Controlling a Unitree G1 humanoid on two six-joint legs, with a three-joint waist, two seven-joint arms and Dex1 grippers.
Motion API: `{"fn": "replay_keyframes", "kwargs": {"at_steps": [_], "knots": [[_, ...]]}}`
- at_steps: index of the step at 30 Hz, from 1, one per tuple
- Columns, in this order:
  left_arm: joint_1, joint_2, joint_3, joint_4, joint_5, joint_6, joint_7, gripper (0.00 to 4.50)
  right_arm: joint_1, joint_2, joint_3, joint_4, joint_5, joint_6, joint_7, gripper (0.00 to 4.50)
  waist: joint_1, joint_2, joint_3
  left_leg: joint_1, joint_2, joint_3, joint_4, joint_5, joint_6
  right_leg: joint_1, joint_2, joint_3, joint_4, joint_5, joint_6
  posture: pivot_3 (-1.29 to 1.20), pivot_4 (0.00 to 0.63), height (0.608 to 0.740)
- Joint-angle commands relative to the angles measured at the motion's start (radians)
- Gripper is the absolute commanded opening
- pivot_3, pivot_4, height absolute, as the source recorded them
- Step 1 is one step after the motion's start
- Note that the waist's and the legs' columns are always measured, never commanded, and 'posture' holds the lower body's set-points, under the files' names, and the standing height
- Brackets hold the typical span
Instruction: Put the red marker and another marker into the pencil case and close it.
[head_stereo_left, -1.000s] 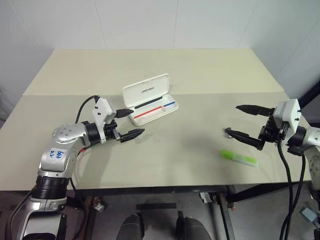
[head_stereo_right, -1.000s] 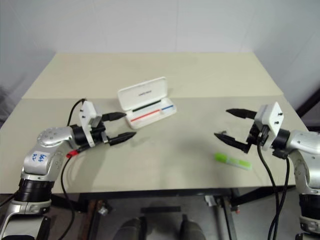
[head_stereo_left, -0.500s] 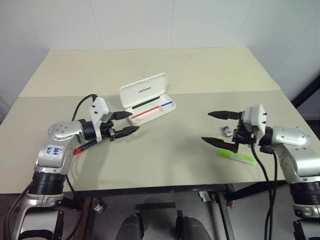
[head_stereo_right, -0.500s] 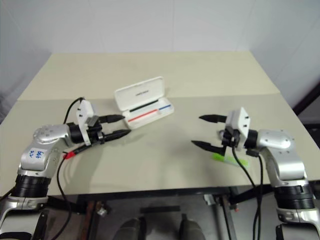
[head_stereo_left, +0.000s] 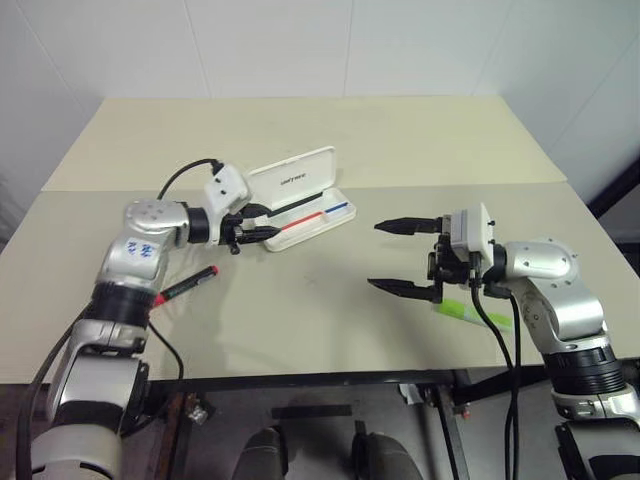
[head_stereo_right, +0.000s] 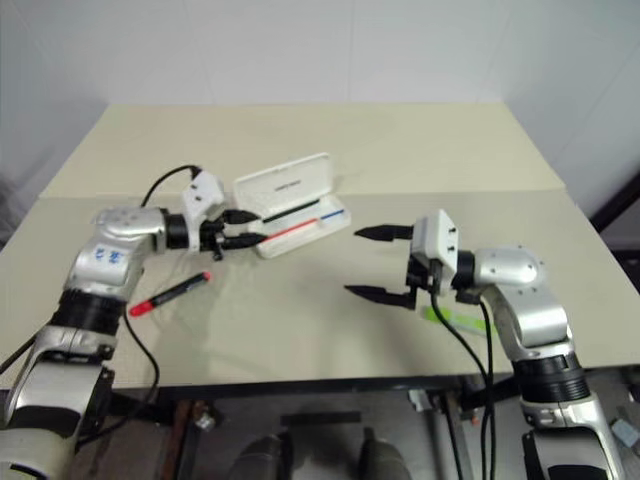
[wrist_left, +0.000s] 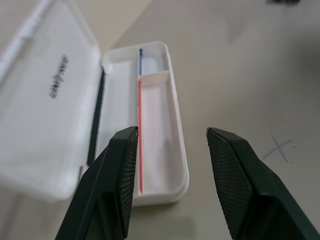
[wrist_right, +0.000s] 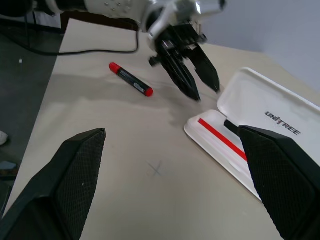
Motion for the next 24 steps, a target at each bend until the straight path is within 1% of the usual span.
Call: {"fn": "replay_keyframes", "kwargs": {"at_steps": [1,4,9,24], "knots": [[-0.056,-0.026,-0.028,0.071,0.041,-0.031,-0.018,2.26,0.006,0.013,-0.016,-0.052,0.007,-0.012,-0.024,4.50,0.000,0.000,0.000,-0.001,0.000,0.001,0.000,0.001,-0.002,-0.001,0.000,0.001,0.000,0.000,0.000,0.00,0.150,0.740],[-0.094,-0.061,-0.046,0.146,0.068,-0.043,-0.017,2.26,0.012,0.017,-0.019,-0.058,0.005,-0.013,-0.035,4.50,0.001,0.000,0.000,-0.002,0.000,0.003,0.000,0.002,-0.004,-0.004,0.000,0.002,0.001,0.000,0.000,0.00,0.150,0.740],[-0.134,-0.093,-0.076,0.232,0.128,-0.057,0.012,2.26,0.018,0.009,-0.027,-0.054,0.003,-0.021,-0.039,4.50,0.001,0.000,0.000,-0.003,0.000,0.003,0.001,0.002,-0.003,-0.004,0.000,0.002,0.002,0.000,0.000,0.00,0.150,0.740],[-0.149,-0.095,-0.145,0.333,0.264,-0.064,-0.026,2.26,0.022,-0.004,-0.038,-0.061,0.010,-0.020,-0.044,4.50,0.000,-0.001,0.000,-0.003,0.001,0.003,0.003,0.002,-0.003,-0.004,0.000,0.002,0.003,0.000,0.000,0.00,0.150,0.740]]}}
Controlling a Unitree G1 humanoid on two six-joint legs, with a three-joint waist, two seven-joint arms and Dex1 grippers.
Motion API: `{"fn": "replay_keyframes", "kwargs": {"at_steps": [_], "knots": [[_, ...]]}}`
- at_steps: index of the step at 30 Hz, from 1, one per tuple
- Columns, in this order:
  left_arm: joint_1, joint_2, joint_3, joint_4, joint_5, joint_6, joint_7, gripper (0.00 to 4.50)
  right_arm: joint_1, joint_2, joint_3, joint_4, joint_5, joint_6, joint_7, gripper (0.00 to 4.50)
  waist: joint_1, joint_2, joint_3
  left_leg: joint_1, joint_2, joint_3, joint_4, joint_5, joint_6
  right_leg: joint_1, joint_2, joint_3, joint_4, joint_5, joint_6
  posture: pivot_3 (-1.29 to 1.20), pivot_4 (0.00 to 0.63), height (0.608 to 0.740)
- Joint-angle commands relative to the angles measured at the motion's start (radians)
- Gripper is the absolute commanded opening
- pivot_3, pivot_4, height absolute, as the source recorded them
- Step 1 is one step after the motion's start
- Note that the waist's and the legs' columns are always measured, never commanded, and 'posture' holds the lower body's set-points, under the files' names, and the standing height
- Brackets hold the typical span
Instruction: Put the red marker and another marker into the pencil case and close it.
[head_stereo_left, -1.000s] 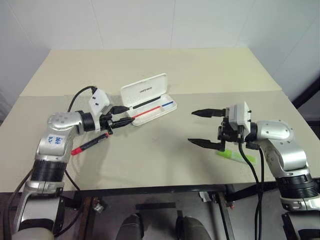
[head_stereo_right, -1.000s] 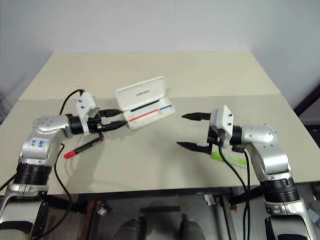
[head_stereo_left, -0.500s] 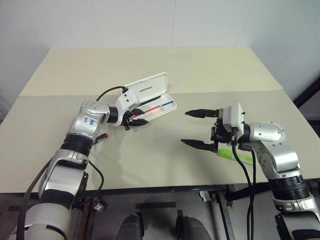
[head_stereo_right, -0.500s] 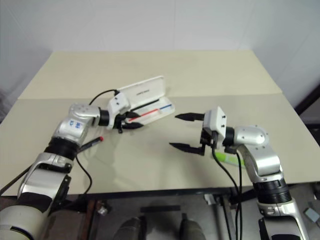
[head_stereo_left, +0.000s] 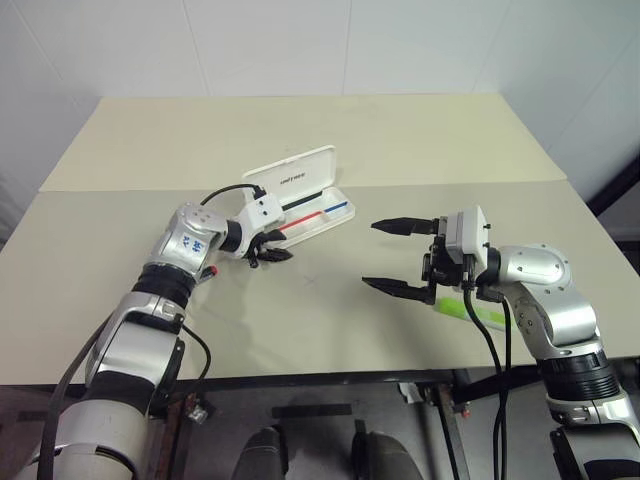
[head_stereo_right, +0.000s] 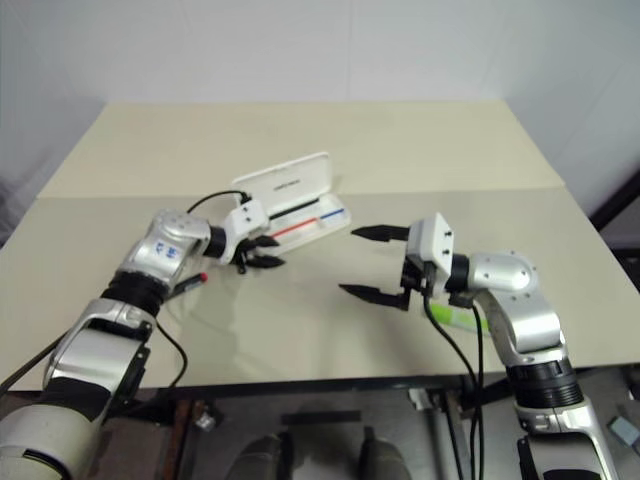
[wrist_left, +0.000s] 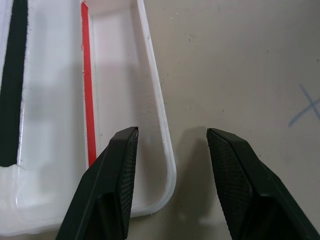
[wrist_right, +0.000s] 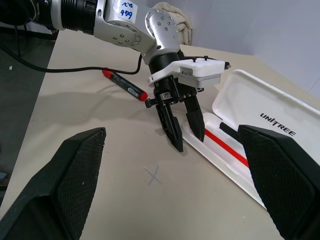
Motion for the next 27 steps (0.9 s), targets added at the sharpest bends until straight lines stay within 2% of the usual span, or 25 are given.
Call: {"fn": "replay_keyframes", "kwargs": {"at_steps": [1,2,4,6,10,16,20,24,27], "knots": [[-0.022,0.011,-0.028,0.035,0.046,-0.004,-0.003,2.26,0.002,-0.024,-0.043,-0.036,0.014,-0.013,0.006,4.50,-0.001,0.000,0.000,0.000,0.000,0.000,0.000,0.000,0.000,0.000,0.000,0.000,0.000,0.000,0.000,0.00,0.150,0.740],[-0.025,0.011,-0.031,0.044,0.053,-0.007,0.000,2.26,0.002,-0.028,-0.044,-0.032,0.015,-0.014,0.009,4.50,-0.002,0.000,0.000,0.000,0.000,0.000,0.001,0.000,0.000,0.000,0.000,0.000,0.001,0.000,0.000,0.00,0.150,0.740],[-0.031,0.007,-0.034,0.069,0.059,-0.017,0.007,1.92,0.004,-0.044,-0.053,-0.026,0.021,-0.010,0.024,4.50,-0.005,0.000,0.000,0.000,0.000,0.000,0.002,-0.001,0.001,0.000,0.000,0.000,0.002,0.000,0.000,0.00,0.150,0.740],[-0.036,-0.001,-0.030,0.090,0.061,-0.027,0.013,1.40,0.001,-0.061,-0.065,-0.013,0.030,-0.006,0.039,4.50,-0.007,0.000,0.000,0.000,0.000,0.000,0.004,-0.002,0.004,0.000,0.000,0.001,0.004,0.000,0.000,0.00,0.150,0.740],[-0.034,-0.010,-0.024,0.105,0.060,-0.033,0.015,0.06,-0.010,-0.067,-0.071,0.001,0.027,-0.007,0.044,4.50,-0.010,-0.001,-0.001,0.001,0.000,0.000,0.005,-0.003,0.004,0.000,0.000,0.001,0.005,0.000,0.000,0.00,0.150,0.740],[-0.022,-0.016,-0.016,0.079,0.056,-0.038,-0.002,0.02,-0.017,-0.066,-0.069,0.004,0.025,-0.005,0.045,4.50,-0.019,-0.001,-0.001,0.001,0.001,0.000,0.009,-0.003,0.005,0.001,0.000,0.002,0.009,0.000,0.000,0.00,0.150,0.740],[0.012,-0.005,-0.008,-0.086,0.025,-0.012,-0.061,0.02,-0.020,-0.071,-0.072,0.009,0.026,-0.003,0.050,4.50,-0.019,-0.001,-0.001,0.001,0.001,0.000,0.008,-0.003,0.004,0.001,0.000,0.002,0.008,0.000,0.000,0.00,0.150,0.740],[0.106,0.039,-0.015,-0.387,-0.002,0.069,-0.147,0.02,-0.022,-0.087,-0.080,0.016,0.028,0.003,0.060,4.50,-0.018,-0.001,-0.001,-0.001,0.001,0.000,0.009,-0.003,0.003,0.000,0.000,0.002,0.006,0.000,0.000,0.00,0.150,0.740],[0.153,0.052,-0.009,-0.519,-0.017,0.145,-0.168,0.02,-0.021,-0.091,-0.081,0.017,0.029,0.004,0.061,4.50,-0.018,-0.001,0.000,-0.003,0.001,0.001,0.009,-0.003,0.003,-0.001,0.000,0.002,0.006,0.000,0.000,0.00,0.150,0.740]]}}
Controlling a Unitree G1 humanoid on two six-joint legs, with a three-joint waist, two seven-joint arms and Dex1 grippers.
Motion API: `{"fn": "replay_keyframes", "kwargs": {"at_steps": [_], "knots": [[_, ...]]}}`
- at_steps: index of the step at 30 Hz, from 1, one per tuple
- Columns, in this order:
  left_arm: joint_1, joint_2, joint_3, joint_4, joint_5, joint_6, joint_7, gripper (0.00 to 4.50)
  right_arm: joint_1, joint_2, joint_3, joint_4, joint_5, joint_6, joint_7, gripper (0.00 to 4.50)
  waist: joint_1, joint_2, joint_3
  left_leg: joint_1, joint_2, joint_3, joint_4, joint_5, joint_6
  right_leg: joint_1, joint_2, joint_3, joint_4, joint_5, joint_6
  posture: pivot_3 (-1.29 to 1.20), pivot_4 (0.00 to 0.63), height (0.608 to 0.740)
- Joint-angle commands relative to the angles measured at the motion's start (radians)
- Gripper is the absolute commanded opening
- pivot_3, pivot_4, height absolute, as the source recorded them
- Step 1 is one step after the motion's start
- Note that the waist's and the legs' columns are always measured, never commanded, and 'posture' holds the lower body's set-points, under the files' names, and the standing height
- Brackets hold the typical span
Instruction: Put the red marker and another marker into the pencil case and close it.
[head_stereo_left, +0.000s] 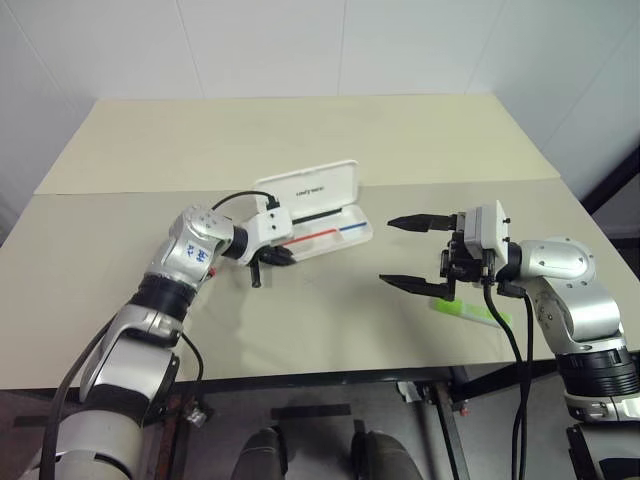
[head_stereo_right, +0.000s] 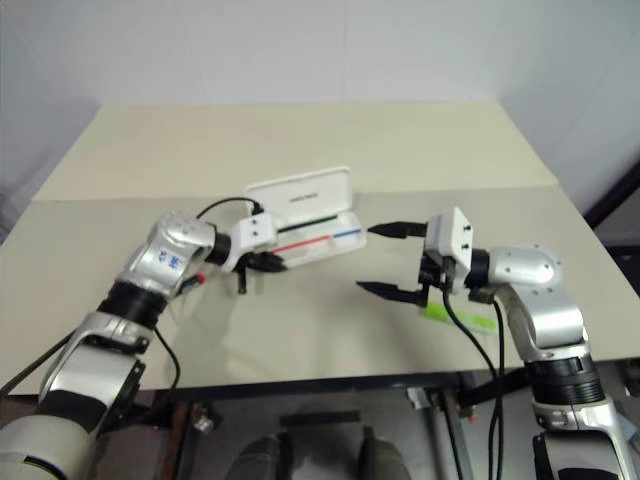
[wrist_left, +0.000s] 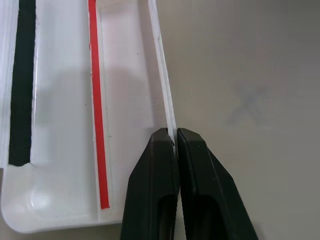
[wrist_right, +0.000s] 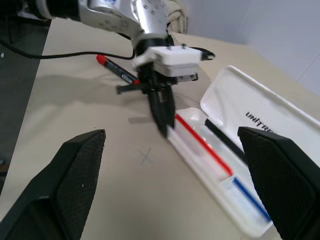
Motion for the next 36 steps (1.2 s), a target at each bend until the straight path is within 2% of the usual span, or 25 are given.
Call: {"fn": "replay_keyframes", "kwargs": {"at_steps": [1,4,10,17,21,25,29,36], "knots": [[0.039,0.033,0.012,-0.202,-0.041,0.084,-0.035,0.02,-0.009,-0.020,-0.041,-0.021,0.020,0.000,0.005,4.50,-0.001,0.000,0.000,0.000,0.000,0.000,0.000,0.000,0.000,0.000,0.000,0.000,0.000,0.000,0.000,0.00,0.150,0.740],[0.100,0.060,0.002,-0.342,-0.058,0.158,-0.060,0.02,0.004,-0.024,-0.045,-0.033,0.023,0.007,0.001,4.50,-0.002,0.000,0.000,0.000,0.000,0.000,0.000,0.000,0.001,0.000,0.000,0.001,0.000,0.000,0.000,0.00,0.150,0.740],[0.207,0.092,-0.016,-0.486,-0.080,0.255,-0.059,0.02,0.077,-0.058,-0.077,-0.095,0.047,0.040,-0.002,4.50,-0.002,0.000,0.000,0.002,0.002,0.000,0.001,-0.001,0.002,0.000,0.001,0.002,0.002,0.000,0.000,0.00,0.150,0.740],[0.225,0.097,-0.031,-0.425,-0.076,0.186,-0.038,0.02,0.155,-0.106,-0.126,-0.141,0.071,0.064,0.006,4.50,-0.001,0.000,0.000,0.002,0.001,0.000,0.002,-0.002,0.003,0.001,0.001,0.002,0.002,0.000,0.000,0.00,0.150,0.740],[0.215,0.084,-0.044,-0.351,-0.070,0.080,-0.034,0.02,0.160,-0.103,-0.125,-0.162,0.075,0.075,-0.015,4.50,0.001,0.000,0.000,0.004,0.001,0.000,0.001,-0.002,0.003,0.001,0.001,0.003,0.003,0.000,-0.001,0.00,0.150,0.740],[0.197,0.064,-0.039,-0.306,-0.080,0.028,-0.032,1.07,0.164,-0.097,-0.119,-0.175,0.075,0.082,-0.025,4.50,0.002,0.000,0.000,0.004,0.001,0.000,0.002,-0.001,0.003,0.002,0.000,0.003,0.002,0.001,-0.002,0.00,0.150,0.740],[0.184,0.052,-0.039,-0.292,-0.079,0.005,-0.027,2.35,0.161,-0.096,-0.117,-0.173,0.076,0.083,-0.028,4.50,0.001,0.000,0.000,0.004,0.002,0.000,0.001,-0.001,0.003,0.002,0.001,0.003,0.001,0.001,-0.002,0.00,0.150,0.740],[0.200,0.049,-0.024,-0.397,-0.119,0.073,-0.042,2.35,0.150,-0.088,-0.109,-0.157,0.072,0.076,-0.027,4.50,0.000,0.000,0.000,0.003,0.002,0.001,0.001,-0.001,0.003,0.001,0.001,0.003,0.001,0.001,-0.002,0.00,0.150,0.740]]}}
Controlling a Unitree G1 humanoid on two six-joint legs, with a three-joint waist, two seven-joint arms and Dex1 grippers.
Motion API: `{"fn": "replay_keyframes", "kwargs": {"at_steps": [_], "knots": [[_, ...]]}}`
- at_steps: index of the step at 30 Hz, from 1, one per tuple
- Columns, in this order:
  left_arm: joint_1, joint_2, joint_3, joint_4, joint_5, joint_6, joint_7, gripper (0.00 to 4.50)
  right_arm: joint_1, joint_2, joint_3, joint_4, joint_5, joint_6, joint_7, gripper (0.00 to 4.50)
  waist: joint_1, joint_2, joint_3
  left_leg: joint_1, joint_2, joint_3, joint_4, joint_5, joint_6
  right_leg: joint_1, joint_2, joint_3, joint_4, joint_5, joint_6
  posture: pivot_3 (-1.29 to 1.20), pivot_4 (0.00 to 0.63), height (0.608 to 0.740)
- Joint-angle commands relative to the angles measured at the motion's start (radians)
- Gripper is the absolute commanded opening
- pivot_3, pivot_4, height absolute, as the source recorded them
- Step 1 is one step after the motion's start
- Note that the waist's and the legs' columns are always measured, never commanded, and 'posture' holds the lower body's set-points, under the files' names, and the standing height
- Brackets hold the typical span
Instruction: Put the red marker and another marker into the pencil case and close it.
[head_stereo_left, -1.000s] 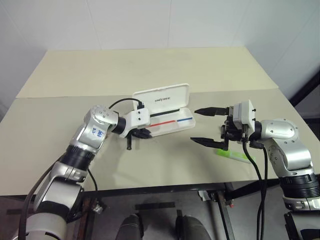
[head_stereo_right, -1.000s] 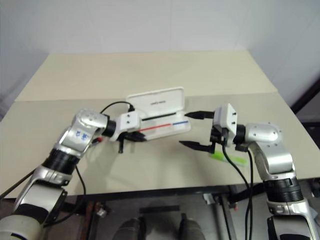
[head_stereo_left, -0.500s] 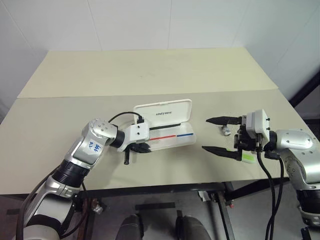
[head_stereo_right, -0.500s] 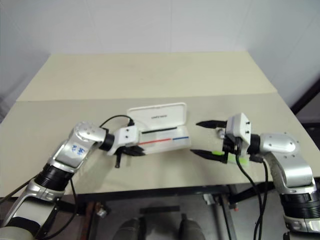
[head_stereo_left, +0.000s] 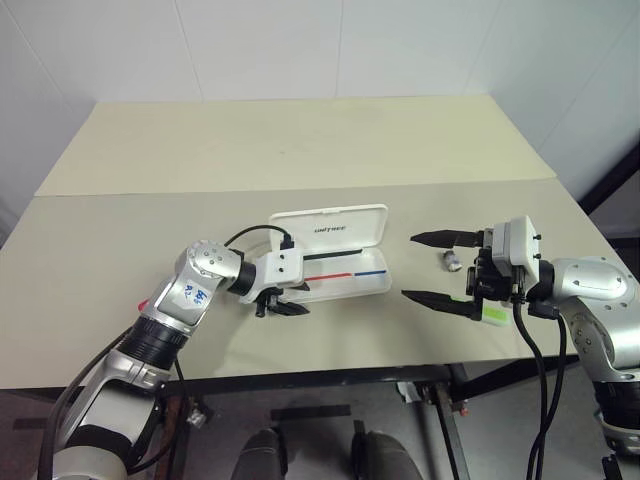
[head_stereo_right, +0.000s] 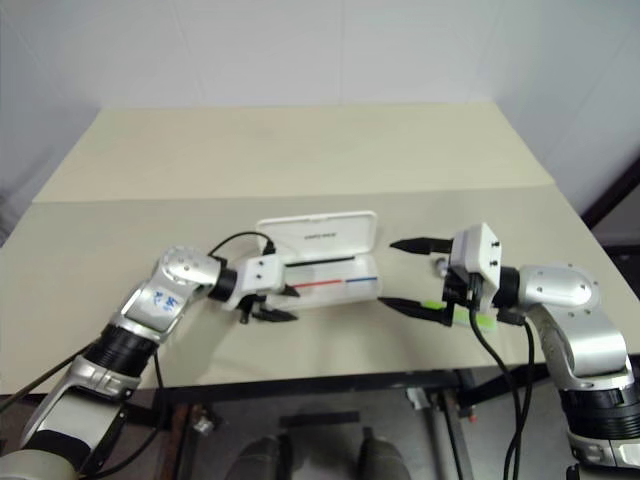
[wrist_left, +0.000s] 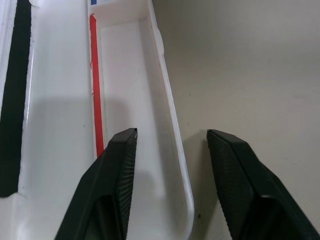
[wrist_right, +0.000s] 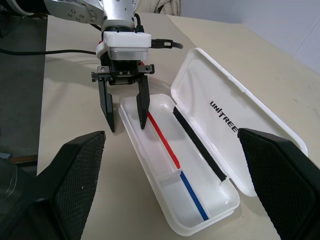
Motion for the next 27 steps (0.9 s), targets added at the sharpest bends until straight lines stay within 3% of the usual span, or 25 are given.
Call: {"fn": "replay_keyframes", "kwargs": {"at_steps": [1,7,10,15,21,27], "knots": [[-0.001,0.003,0.025,-0.103,-0.047,0.041,-0.005,2.35,-0.014,0.006,-0.015,-0.008,0.013,-0.010,-0.001,4.50,-0.001,0.000,0.000,0.000,0.000,0.000,0.000,0.000,0.000,0.000,0.000,0.000,0.000,0.000,0.000,0.00,0.150,0.740],[0.041,0.026,0.109,-0.237,-0.132,0.151,0.031,2.35,-0.025,0.017,-0.007,0.015,0.007,-0.022,0.009,4.50,-0.003,0.000,0.000,0.000,0.000,0.000,0.000,0.000,0.000,0.000,0.000,0.000,0.000,0.000,0.000,0.00,0.150,0.740],[0.090,0.045,0.220,-0.318,-0.208,0.270,0.082,2.90,-0.039,0.029,0.003,0.030,0.006,-0.028,0.018,4.50,-0.007,0.000,0.000,0.000,0.001,0.000,0.000,0.000,0.000,0.000,0.000,0.001,0.000,0.000,0.000,0.00,0.150,0.740],[0.160,0.176,0.330,-0.387,-0.305,0.368,0.044,4.44,-0.077,0.042,0.019,0.050,0.011,-0.029,0.043,4.50,-0.007,0.000,0.000,0.000,0.001,0.000,0.000,0.000,-0.001,0.000,0.001,0.001,0.001,0.000,0.000,0.00,0.150,0.740],[0.270,0.389,0.436,-0.395,-0.419,0.453,-0.054,4.44,-0.154,0.093,0.045,0.053,0.037,-0.025,0.071,4.50,-0.012,0.000,0.000,0.001,0.002,0.001,-0.002,-0.001,-0.002,-0.001,0.001,0.001,0.000,-0.001,-0.001,0.00,0.150,0.740],[0.291,0.542,0.410,-0.217,-0.313,0.393,-0.003,4.44,-0.232,0.146,0.088,-0.010,0.094,0.022,0.096,4.50,-0.012,0.000,0.000,0.001,0.002,0.001,-0.005,-0.001,-0.002,-0.002,0.000,0.001,-0.001,-0.001,-0.003,0.00,0.150,0.740]]}}
